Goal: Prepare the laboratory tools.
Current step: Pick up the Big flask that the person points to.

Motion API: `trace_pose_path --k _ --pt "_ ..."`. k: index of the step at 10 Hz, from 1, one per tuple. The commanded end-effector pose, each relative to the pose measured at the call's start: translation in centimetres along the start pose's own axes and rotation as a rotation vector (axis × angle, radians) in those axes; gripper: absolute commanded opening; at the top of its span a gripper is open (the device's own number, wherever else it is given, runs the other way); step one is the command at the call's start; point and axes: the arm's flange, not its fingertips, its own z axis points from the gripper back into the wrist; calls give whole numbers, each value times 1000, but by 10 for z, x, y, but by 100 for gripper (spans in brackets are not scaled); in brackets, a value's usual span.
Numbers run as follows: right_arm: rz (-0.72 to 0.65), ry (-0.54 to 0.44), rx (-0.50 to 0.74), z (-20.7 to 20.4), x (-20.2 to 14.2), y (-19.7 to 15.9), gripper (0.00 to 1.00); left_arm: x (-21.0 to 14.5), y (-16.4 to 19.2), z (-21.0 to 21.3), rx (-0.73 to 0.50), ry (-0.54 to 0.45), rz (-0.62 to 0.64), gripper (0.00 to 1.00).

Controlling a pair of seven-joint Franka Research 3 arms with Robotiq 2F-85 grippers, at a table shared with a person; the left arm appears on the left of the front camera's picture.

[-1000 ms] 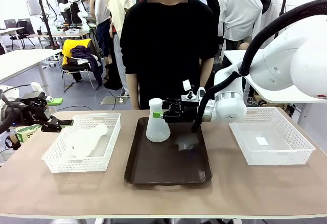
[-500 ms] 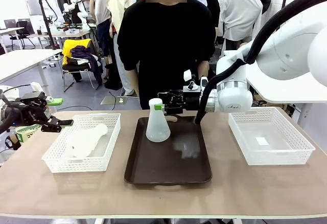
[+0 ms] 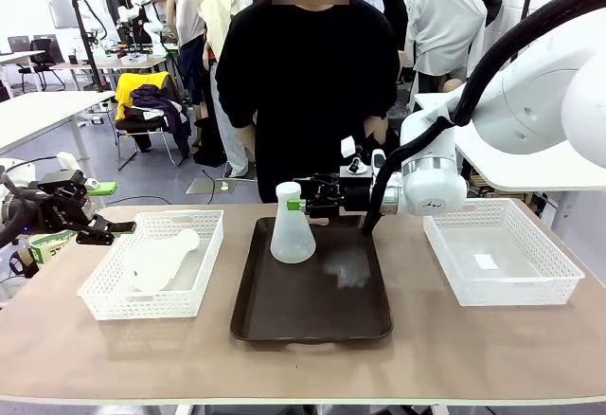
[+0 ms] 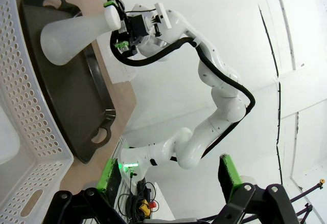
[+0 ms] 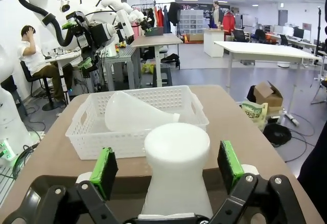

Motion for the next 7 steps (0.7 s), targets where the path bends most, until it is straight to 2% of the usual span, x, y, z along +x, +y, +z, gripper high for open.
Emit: trace_pose_path --k 1,5,7 --pt "13 -11 4 -2 0 -4 100 1 -3 0 -14 -12 -12 100" --pt "5 -2 0 0 2 -1 100 1 -3 0 -14 -12 -12 100" --pt "-5 120 -65 19 24 -6 100 1 -3 0 -14 -12 -12 100"
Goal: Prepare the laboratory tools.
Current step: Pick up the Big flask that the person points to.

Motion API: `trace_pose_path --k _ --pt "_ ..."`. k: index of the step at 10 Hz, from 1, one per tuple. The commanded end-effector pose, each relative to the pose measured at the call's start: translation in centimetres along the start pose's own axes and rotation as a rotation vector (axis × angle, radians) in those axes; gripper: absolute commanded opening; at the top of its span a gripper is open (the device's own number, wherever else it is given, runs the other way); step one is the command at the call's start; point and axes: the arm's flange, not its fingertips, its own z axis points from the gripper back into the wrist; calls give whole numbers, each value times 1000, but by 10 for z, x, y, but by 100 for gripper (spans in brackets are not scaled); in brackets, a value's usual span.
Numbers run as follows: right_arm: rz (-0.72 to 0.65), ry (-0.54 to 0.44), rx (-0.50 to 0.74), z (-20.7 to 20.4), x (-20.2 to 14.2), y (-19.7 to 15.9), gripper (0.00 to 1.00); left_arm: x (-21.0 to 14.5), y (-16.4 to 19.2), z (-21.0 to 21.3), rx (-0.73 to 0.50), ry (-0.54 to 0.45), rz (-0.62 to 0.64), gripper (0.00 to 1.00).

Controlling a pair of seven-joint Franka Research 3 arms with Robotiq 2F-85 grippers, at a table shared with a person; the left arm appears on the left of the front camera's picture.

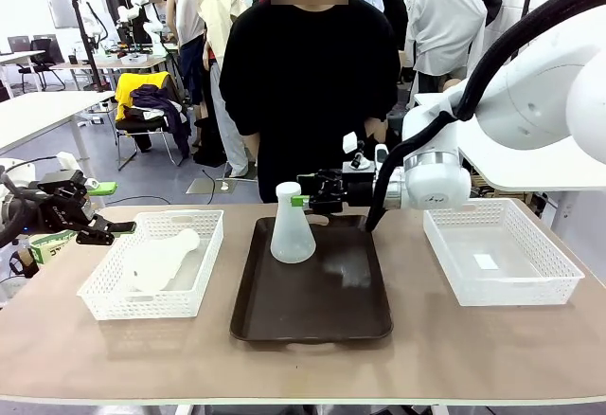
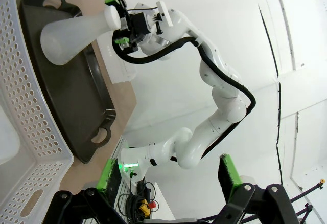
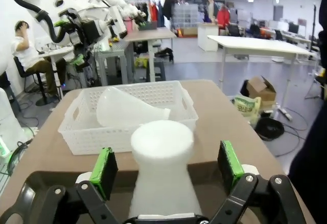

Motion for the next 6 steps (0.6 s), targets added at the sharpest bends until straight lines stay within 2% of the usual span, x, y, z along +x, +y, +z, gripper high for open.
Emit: trace_pose_path --k 1,6 --pt "-28 146 -63 24 20 -5 100 1 -3 0 -14 -12 -12 100" --pt "-49 379 -289 130 72 -3 100 1 -3 0 -14 -12 -12 100"
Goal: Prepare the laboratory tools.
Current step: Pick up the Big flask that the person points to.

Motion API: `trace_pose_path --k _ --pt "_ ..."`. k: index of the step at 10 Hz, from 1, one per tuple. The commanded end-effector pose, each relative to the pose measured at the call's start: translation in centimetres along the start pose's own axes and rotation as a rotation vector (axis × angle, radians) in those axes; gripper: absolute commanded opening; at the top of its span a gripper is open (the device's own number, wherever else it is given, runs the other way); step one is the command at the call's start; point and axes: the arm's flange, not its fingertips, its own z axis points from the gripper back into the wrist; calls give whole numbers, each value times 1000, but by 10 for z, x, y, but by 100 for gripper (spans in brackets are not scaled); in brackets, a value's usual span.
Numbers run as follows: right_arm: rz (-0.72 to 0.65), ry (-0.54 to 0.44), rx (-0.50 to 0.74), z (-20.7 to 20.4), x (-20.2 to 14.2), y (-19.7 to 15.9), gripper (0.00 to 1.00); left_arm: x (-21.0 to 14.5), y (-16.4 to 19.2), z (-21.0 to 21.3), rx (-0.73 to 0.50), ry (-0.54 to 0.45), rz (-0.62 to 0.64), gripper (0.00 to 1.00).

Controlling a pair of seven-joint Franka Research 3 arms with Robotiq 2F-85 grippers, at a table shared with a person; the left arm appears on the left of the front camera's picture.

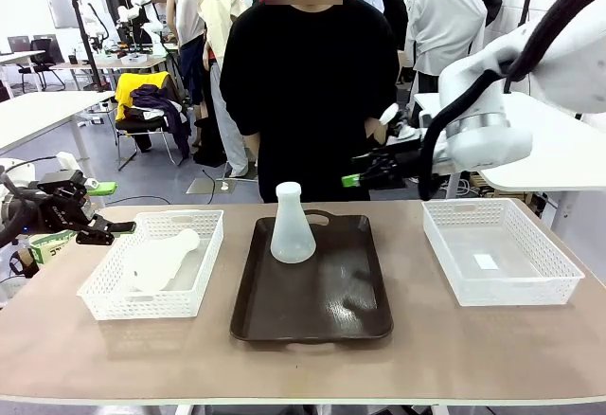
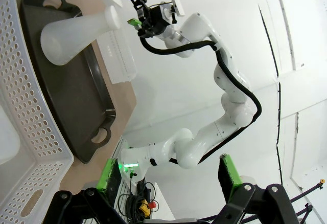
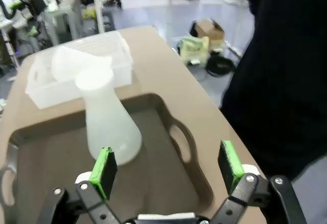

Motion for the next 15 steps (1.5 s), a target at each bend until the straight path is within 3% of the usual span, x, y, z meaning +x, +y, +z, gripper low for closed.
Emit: trace_pose_path --k 1,4,7,11,12,15 --pt "-64 147 -76 44 4 8 100 1 -3 0 -15 -11 -12 100" --pt "-199 262 -227 109 -20 9 100 1 -3 0 -15 -11 -12 100" --pt "-288 213 -348 152 -47 15 100 1 -3 0 -15 -11 -12 100" --pt "-339 157 -380 157 -64 14 100 1 -3 0 -15 -11 -12 100" --pt "-329 207 -360 164 -60 11 100 1 -3 0 -15 -11 -12 100" --pt "-329 207 -360 164 -60 11 100 1 -3 0 -15 -11 -12 100"
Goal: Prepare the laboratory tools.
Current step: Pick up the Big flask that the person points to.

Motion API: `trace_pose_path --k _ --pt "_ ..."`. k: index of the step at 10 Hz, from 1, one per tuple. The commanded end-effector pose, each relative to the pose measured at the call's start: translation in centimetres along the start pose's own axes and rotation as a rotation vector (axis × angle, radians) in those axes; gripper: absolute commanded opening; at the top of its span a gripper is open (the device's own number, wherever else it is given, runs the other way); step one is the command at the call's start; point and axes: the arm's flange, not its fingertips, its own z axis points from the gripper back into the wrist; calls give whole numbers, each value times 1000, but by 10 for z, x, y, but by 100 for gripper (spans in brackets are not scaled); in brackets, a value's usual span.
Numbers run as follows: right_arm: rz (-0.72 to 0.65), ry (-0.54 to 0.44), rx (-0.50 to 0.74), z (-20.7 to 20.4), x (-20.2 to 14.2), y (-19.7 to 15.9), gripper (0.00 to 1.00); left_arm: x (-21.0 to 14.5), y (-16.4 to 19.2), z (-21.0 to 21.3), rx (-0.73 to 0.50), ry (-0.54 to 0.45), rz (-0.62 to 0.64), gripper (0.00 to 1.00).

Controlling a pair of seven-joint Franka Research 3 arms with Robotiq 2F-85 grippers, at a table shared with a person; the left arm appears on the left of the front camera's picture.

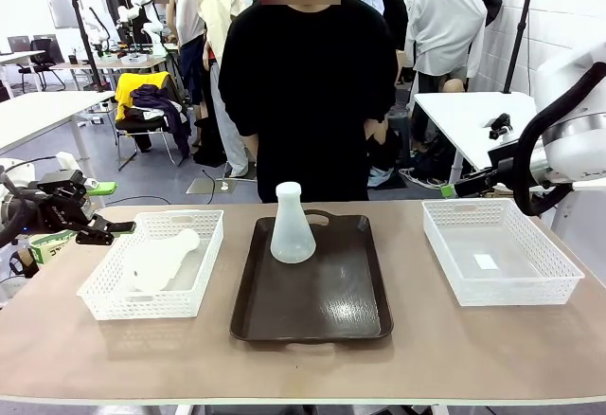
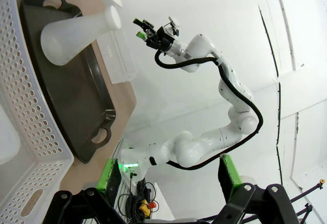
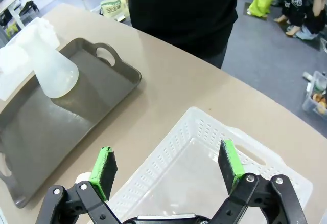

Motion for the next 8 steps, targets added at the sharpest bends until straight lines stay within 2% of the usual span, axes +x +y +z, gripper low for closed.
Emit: trace_pose_path --k 1,8 --pt "5 5 0 1 0 -1 100 1 -3 0 -14 -11 -12 100" --pt "5 5 0 1 0 -1 100 1 -3 0 -14 -11 -12 100"
